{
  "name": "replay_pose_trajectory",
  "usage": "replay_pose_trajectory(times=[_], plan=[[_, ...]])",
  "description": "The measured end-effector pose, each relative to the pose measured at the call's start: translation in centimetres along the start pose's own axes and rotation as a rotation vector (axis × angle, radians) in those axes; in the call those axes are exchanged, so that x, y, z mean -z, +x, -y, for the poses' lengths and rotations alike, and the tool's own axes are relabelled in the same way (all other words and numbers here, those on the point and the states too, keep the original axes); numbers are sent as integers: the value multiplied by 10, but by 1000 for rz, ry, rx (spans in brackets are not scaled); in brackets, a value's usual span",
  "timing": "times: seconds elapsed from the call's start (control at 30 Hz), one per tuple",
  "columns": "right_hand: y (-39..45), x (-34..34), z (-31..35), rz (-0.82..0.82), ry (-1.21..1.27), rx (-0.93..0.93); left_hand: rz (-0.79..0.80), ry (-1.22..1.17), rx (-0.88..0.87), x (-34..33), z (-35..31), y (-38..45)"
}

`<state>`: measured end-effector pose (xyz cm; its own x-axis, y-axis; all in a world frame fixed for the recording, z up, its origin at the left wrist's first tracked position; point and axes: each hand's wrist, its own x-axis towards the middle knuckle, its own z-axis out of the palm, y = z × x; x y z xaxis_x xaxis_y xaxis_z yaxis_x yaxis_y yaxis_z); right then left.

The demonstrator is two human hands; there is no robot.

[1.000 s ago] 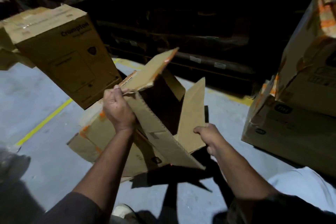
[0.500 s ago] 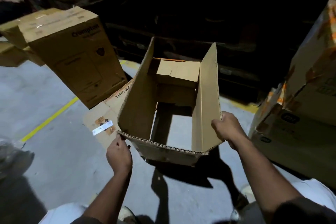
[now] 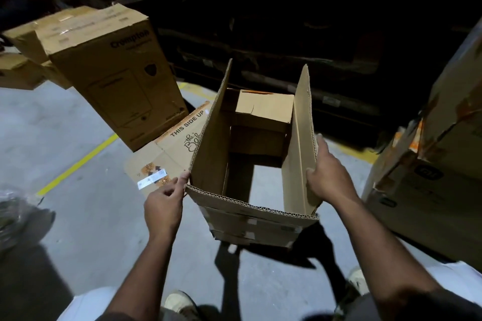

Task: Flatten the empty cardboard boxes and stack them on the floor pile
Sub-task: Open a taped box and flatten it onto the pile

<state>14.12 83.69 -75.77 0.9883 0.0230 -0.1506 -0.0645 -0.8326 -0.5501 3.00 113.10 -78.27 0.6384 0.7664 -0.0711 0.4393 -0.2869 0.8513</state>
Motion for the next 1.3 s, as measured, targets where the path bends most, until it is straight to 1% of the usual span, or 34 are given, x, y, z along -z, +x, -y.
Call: replay_pose_trajectory(times=[0.07, 0.13, 0.2, 0.27, 0.3, 0.33, 0.4, 0.43, 0.47, 0.5, 0.57, 0.63, 0.73, 0.83, 0.9, 0.93, 1.0, 1.03, 1.07, 1.17, 1.23, 1.3], plan=[[-4, -2, 1, -52, -14, 110, -53, 62, -78, 4, -9, -1], [-3, 1, -4, -29, -19, 149, -25, 23, -101, 10, -15, 6], [-1, 5, -9, -17, -29, 135, 90, -33, -72, 18, -21, 23], [0, 3, -12, -33, -41, 129, 236, -22, -48, 21, -32, 39], [1, 1, -13, -44, -59, 124, 269, 67, -86, 18, -41, 45], [2, -2, -14, -58, -92, 115, 263, 236, -179, 11, -50, 50], [5, -4, -20, -89, -206, 99, 239, 677, -479, -10, -66, 48], [8, -3, -25, -92, -266, 82, 245, 848, -640, -22, -67, 48], [11, -4, -31, -87, -324, 59, 255, 984, -752, -31, -66, 47], [13, -6, -37, -73, -386, 30, 260, 1072, -795, -37, -62, 48], [15, -15, -50, -43, -497, -47, 237, 1094, -733, -35, -50, 58], [14, -29, -59, -32, -543, -102, 200, 1140, -673, -25, -44, 67], [16, -44, -66, -10, -558, -153, 135, 1247, -627, -14, -43, 72], [26, -59, -69, 38, -534, -193, 63, 1287, -625, -12, -38, 75], [31, -69, -68, 86, -482, -226, 30, 1211, -709, -11, -42, 73], [33, -73, -68, 93, -456, -241, 14, 1160, -800, -11, -44, 71], [40, -77, -65, 105, -424, -273, 0, 1134, -1001, -15, -47, 67], [43, -78, -62, 110, -429, -279, 7, 1130, -1049, -17, -49, 67], [44, -79, -59, 109, -445, -280, 7, 1125, -1055, -18, -49, 69], [47, -83, -51, 59, -461, -283, -16, 1183, -940, -18, -45, 78], [50, -86, -48, 73, -430, -293, 43, 1222, -837, -16, -45, 81], [51, -89, -50, 100, -396, -306, 129, 1206, -728, -16, -47, 81]])
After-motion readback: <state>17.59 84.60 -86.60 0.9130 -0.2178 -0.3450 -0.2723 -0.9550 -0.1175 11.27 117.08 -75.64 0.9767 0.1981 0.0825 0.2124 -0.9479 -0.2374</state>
